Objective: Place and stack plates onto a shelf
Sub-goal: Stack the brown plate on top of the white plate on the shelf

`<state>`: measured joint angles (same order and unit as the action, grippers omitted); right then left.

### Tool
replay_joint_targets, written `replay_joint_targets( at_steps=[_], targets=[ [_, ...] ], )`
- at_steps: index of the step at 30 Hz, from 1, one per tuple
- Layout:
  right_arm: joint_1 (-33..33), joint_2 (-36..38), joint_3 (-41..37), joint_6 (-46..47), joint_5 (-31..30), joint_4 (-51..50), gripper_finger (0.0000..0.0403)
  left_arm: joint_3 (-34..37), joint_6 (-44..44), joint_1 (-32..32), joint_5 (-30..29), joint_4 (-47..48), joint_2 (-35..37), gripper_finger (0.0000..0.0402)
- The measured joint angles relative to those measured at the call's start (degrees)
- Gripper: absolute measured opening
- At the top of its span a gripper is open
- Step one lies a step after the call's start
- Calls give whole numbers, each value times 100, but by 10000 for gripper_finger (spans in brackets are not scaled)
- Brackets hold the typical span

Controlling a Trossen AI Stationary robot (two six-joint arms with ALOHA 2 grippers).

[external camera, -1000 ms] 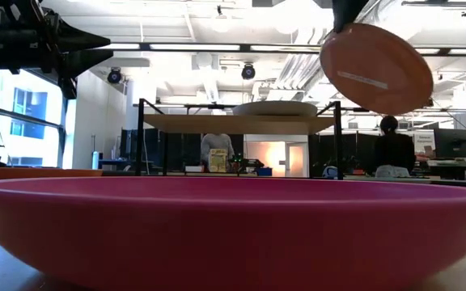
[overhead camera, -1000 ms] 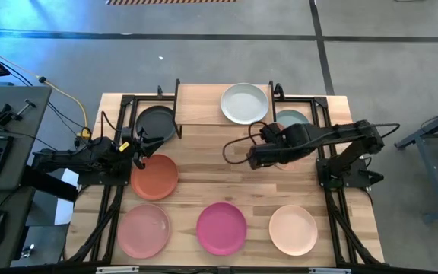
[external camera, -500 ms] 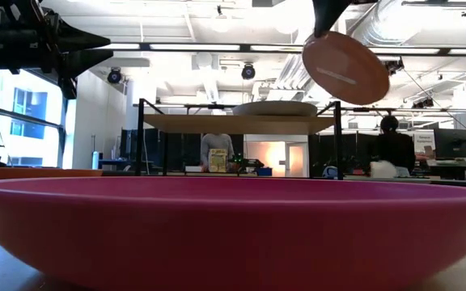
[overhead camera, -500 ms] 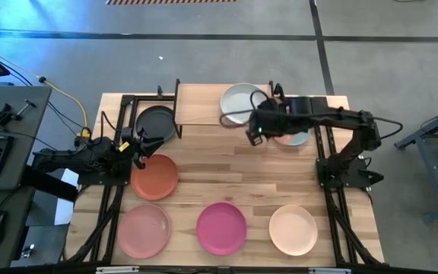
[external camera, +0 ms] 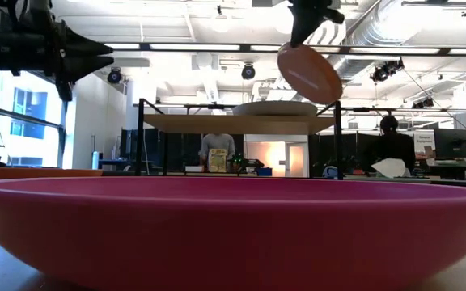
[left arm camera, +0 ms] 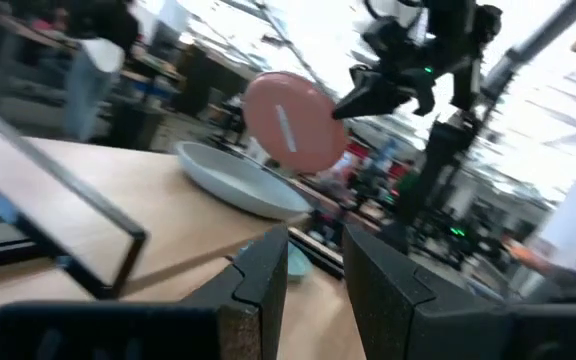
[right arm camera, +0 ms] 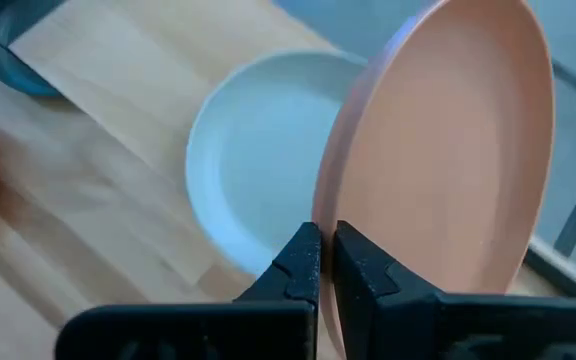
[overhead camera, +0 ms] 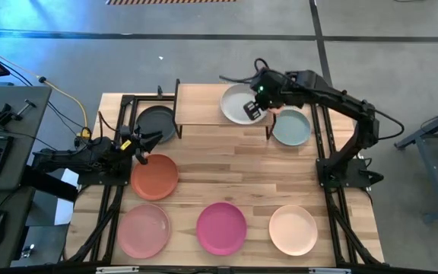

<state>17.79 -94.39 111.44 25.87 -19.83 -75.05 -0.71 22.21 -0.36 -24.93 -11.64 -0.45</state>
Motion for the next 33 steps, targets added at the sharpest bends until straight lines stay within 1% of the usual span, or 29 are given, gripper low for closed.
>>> replay_joint_targets(
  at_steps=[6, 12, 18, 27, 33],
  targets=[
    [401, 0, 0, -1225, 365, 539, 0, 0, 20, 0, -570, 0, -1, 90],
    [634, -20, 0, -2356, 919, 1006, 0, 0, 130, 0, -614, 0, 0, 90],
    [693, -288, 0, -3417, 1423, 814, 0, 0, 115, 0, -627, 17, -1, 90],
    [425, -671, -7, -4628, 1289, 159, 0, 0, 117, 0, -796, 24, 0, 90],
    [218, -861, -7, -5077, 1021, 1, 0, 0, 117, 0, -897, 24, 0, 90]
  ],
)
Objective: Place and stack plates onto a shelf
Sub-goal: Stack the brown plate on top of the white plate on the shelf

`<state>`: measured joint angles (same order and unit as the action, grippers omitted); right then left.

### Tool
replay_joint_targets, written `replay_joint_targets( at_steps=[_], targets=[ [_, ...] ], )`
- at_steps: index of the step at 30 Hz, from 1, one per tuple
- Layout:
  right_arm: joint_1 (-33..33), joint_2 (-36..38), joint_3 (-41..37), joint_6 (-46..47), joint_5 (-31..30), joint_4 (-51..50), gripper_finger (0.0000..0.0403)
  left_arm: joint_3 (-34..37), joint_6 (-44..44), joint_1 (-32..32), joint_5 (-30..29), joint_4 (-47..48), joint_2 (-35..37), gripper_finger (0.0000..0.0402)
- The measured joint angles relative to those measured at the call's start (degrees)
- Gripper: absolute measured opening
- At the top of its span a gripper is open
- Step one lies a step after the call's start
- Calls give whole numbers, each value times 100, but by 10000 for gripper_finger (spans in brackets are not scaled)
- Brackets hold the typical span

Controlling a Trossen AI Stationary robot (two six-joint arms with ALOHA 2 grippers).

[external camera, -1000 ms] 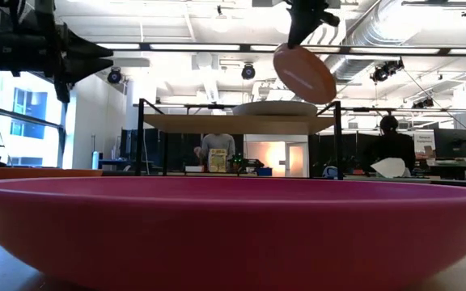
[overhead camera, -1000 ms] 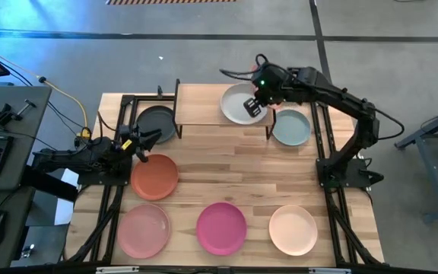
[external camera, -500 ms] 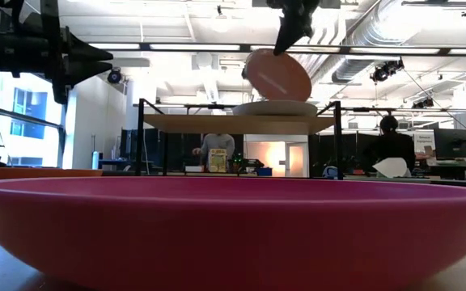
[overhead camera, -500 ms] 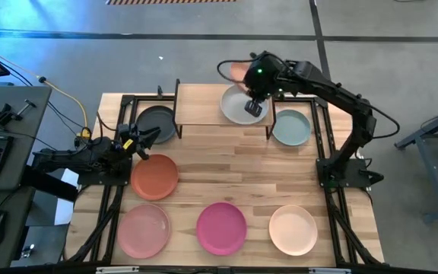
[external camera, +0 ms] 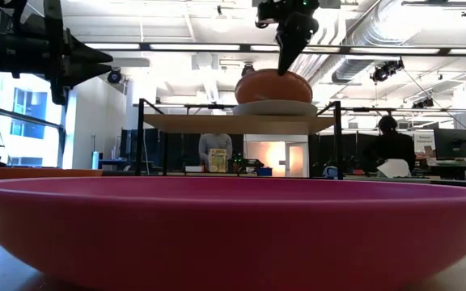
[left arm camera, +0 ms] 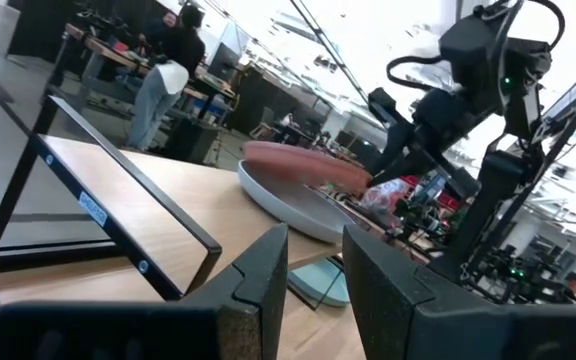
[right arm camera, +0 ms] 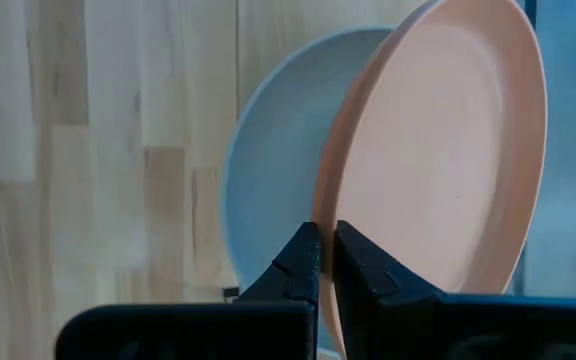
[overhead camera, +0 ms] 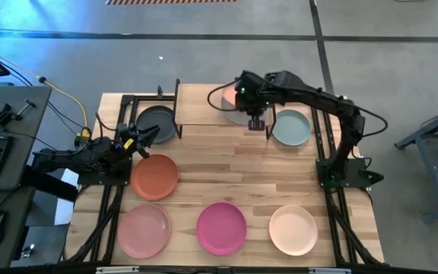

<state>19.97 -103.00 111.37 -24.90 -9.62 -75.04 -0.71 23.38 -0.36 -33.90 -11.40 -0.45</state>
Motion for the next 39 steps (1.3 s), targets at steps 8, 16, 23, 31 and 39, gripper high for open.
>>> replay_joint_targets(
  at_steps=[8, 16, 23, 31, 39],
  targets=[
    [-157, -20, 0, -82, -218, -264, 0, 0, -2, 0, -7, 4, -2, 90],
    [-170, -20, -353, -68, -215, -104, 0, 0, -9, 0, -128, 6, 0, 90],
    [-201, -20, -494, -64, -264, -29, 0, 0, -4, 0, -134, 4, -1, 90],
    [-199, -20, -496, -62, -541, -32, 6, 0, 2, 0, -134, 0, 0, 90],
    [-199, -20, -496, -62, -646, -38, 49, 0, 2, 0, -133, 0, 0, 90]
  ],
)
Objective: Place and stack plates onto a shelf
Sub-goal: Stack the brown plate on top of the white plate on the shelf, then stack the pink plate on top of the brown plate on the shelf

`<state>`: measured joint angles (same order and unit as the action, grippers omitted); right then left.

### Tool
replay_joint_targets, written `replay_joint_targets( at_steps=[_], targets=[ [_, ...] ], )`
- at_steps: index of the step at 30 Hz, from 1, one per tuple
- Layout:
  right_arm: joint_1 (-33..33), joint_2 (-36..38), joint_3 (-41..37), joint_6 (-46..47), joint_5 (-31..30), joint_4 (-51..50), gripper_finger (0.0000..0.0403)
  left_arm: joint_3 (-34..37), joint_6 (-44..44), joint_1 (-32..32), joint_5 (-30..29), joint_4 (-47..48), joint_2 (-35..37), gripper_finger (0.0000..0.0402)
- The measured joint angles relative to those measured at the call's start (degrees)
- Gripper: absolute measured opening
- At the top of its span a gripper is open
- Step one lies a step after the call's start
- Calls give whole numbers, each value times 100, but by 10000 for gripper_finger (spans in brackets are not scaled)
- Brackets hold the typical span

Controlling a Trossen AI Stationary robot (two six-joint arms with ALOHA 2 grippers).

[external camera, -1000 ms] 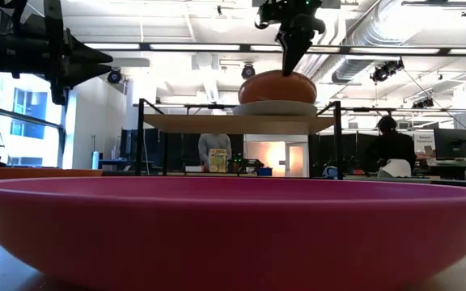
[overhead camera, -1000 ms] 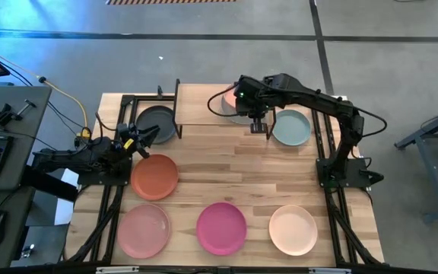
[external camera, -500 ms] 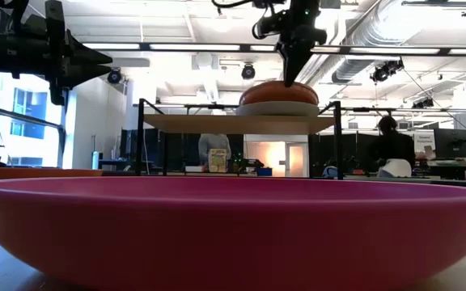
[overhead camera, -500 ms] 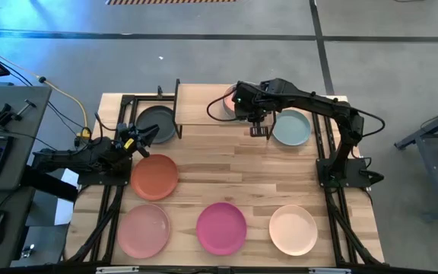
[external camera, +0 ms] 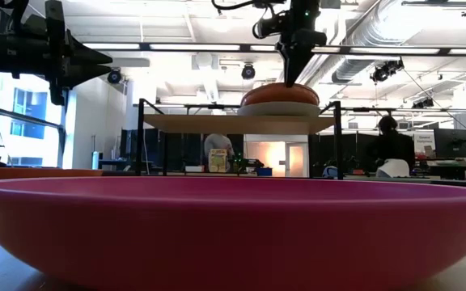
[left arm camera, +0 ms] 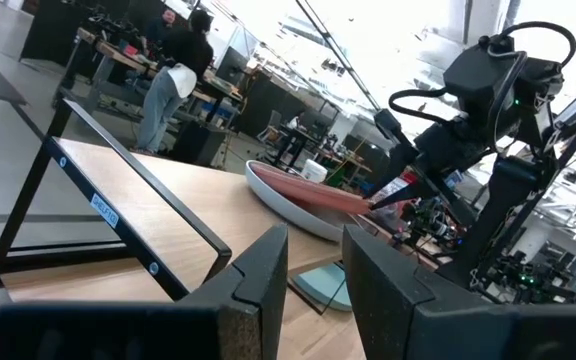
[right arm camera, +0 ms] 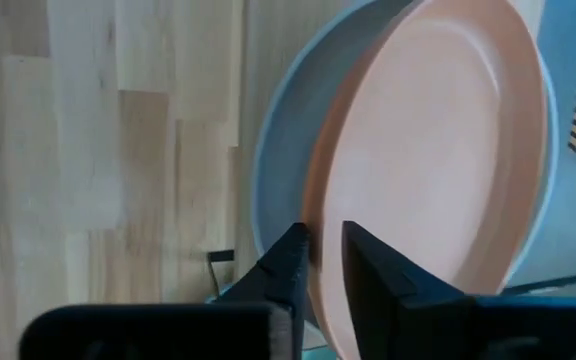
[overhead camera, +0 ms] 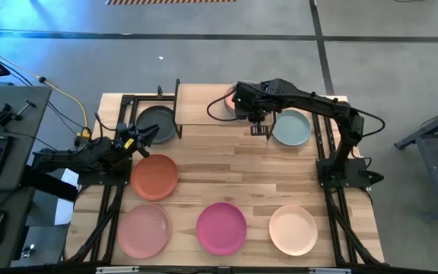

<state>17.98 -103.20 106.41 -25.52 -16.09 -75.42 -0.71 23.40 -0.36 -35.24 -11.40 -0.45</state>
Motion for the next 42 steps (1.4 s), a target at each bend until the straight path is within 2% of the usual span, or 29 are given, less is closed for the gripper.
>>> replay_joint_targets(
  at_steps=[6, 13, 21, 30, 34, 39, 42],
  targets=[
    [1, 0, 0, 0, -308, -34, 83, 0, 0, 0, 1, 0, 0, 90],
    [0, 0, 0, 37, -404, -34, 110, 0, 0, 0, 1, 0, 0, 90],
    [2, 0, 0, 399, -777, -32, 115, 0, 0, 0, 2, -1, 0, 90],
    [36, 117, 0, 826, -863, -234, 115, 0, 2, 0, 4, -2, -2, 90],
    [224, 327, 0, 1357, -408, -490, 115, 0, 0, 0, 4, -4, 0, 90],
    [708, 692, 0, 1921, 931, -626, 115, 0, -4, 2, 4, -4, -2, 90],
    [964, 841, 0, 2021, 1199, -823, 115, 0, -4, 0, 4, -4, -1, 90]
  ],
)
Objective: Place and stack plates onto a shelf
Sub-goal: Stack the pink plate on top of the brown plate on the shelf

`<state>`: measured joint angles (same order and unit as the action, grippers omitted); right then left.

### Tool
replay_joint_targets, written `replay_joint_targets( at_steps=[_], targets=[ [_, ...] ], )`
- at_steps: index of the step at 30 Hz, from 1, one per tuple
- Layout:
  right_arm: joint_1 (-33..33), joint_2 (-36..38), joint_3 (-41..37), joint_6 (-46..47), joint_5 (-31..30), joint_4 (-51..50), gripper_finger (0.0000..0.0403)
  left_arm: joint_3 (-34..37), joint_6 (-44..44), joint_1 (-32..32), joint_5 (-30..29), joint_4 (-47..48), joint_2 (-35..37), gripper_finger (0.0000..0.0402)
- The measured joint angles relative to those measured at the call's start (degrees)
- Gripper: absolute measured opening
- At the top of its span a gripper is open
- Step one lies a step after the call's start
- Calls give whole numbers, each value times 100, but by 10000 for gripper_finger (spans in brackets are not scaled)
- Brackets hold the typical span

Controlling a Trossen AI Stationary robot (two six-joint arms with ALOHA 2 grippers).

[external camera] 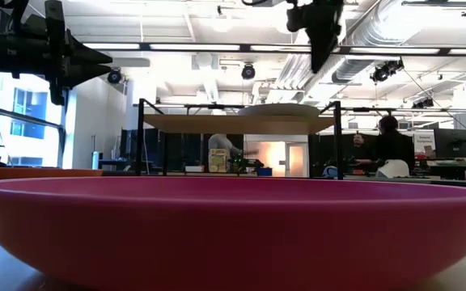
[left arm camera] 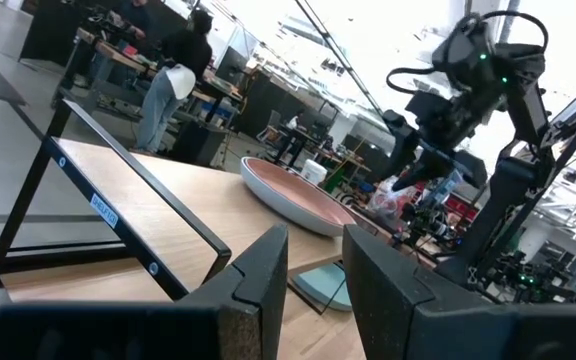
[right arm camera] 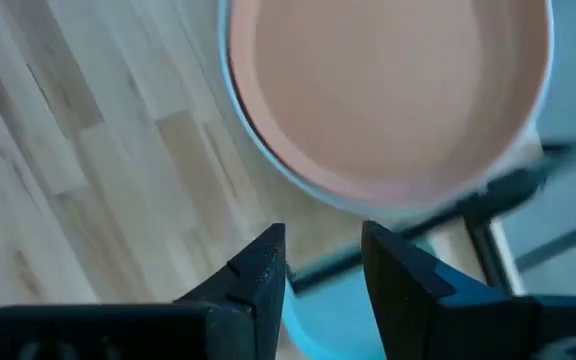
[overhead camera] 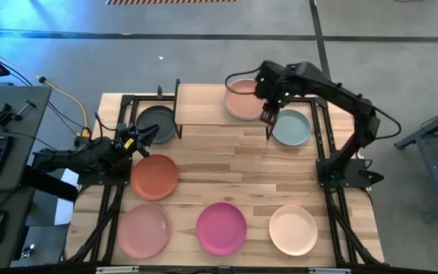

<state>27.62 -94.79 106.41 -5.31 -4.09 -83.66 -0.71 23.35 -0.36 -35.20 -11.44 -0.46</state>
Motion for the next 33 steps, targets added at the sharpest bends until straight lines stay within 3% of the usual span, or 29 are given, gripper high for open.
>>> replay_joint_targets(
  at_steps=[7, 13, 25, 33],
  targets=[
    [375, 192, -2, 208, 549, -648, 115, 0, 2, 0, 2, 0, 1, 90],
    [266, 555, -421, 814, 1160, -634, 115, 0, 1, 1, 1, 2, 1, 90],
    [-1073, 1009, -1744, 2534, 1184, -32, 115, 0, 2, 2, 27, 4, 1, 90],
    [-2056, 1006, -2103, 3516, 1168, 855, 115, 0, 0, 2, 1128, -4, -1, 90]
  ],
)
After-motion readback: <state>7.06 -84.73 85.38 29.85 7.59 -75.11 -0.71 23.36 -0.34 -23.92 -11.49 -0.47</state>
